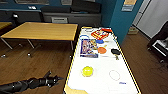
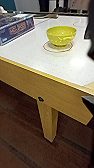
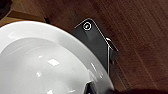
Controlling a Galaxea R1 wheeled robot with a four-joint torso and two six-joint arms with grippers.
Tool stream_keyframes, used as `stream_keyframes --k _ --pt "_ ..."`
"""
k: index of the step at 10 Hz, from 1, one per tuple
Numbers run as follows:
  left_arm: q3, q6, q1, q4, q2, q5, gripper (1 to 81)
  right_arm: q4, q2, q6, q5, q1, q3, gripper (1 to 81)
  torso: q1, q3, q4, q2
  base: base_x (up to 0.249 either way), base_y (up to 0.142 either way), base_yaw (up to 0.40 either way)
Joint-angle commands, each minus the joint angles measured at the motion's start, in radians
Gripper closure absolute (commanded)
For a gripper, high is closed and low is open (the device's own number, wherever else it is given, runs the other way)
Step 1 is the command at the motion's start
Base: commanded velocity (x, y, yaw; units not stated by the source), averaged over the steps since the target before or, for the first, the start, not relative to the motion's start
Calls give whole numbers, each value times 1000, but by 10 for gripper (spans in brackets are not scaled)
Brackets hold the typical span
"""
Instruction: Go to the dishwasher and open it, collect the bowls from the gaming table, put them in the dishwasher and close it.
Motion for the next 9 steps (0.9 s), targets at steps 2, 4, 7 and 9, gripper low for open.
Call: stream_keyframes --k 2,4,7,9 --pt "-105 -103 -146 14 96 -21 10 -17 -49 0 -86 40 -8 811 0 0 0 0 0 0 0" --pt "-146 -103 -174 73 172 28 10 -17 -47 0 -86 40 -14 811 0 0 0 0 0 0 0" --pt "-181 -103 -208 175 258 123 10 -18 -31 2 -88 42 -44 811 0 0 0 0 0 0 0" --pt "-220 -103 -248 199 310 183 10 -21 -26 0 -88 46 -41 811 0 0 0 0 0 0 0"
